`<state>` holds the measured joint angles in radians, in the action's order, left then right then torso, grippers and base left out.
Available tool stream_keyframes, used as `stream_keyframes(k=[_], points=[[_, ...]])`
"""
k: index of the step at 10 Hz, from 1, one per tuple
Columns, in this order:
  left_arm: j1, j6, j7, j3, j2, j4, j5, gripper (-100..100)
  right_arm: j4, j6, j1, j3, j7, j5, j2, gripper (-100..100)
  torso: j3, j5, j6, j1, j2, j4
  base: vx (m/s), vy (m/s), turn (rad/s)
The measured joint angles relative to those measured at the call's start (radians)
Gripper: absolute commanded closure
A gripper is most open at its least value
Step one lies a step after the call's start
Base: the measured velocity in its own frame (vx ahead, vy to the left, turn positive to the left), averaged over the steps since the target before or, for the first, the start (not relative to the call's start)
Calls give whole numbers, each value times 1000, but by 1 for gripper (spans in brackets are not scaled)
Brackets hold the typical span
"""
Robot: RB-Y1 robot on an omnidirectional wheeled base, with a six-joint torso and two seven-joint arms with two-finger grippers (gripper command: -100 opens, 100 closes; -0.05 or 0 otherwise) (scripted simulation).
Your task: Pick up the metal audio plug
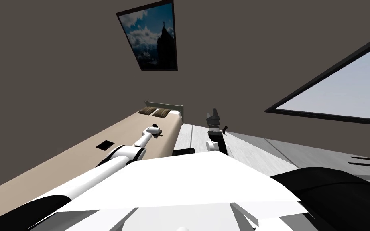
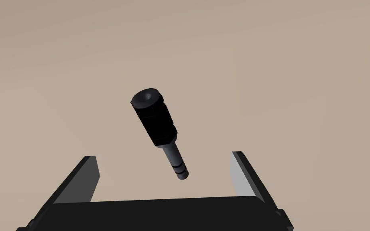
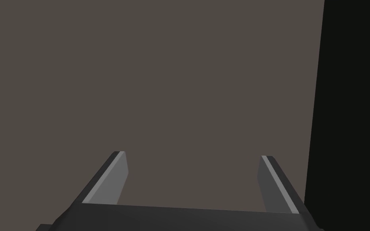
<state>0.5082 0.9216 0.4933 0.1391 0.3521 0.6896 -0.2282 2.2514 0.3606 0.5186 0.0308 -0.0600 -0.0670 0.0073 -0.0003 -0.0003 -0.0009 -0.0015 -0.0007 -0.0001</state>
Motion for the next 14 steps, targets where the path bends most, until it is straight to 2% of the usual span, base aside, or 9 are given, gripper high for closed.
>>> stream_keyframes(k=[4,5,6,7,8,10,11,14], points=[[45,40,14,1,7,-80,-16,-100,0,0,0,0,0,0,0,0,0,0,0,0,0,0,9,-17,-44],[47,41,15,1,7,-82,-16,0,0,0,0,0,0,0,0,0,0,0,0,1,0,0,0,0,0],[47,41,15,1,7,-82,-16,-100,0,0,0,0,0,0,0,0,0,0,0,1,0,0,30,15,-38],[47,22,13,1,1,-106,-12,-100,0,0,0,0,0,0,0,0,0,0,0,2,-1,0,63,40,-41],[17,12,0,3,-6,-83,-1,-100,0,0,0,0,0,0,0,0,-1,1,0,4,-3,-1,45,40,-22],[13,-20,-7,2,-16,-113,6,-100,0,0,0,0,0,0,0,0,-1,1,0,3,-2,0,24,22,-12],[13,-24,-8,2,-16,-115,7,100,0,0,0,0,0,0,0,0,-1,1,0,2,-1,0,0,0,0],[13,-23,-9,1,-15,-115,6,100,0,0,0,0,0,0,0,0,0,1,1,1,0,0,0,1,4]])
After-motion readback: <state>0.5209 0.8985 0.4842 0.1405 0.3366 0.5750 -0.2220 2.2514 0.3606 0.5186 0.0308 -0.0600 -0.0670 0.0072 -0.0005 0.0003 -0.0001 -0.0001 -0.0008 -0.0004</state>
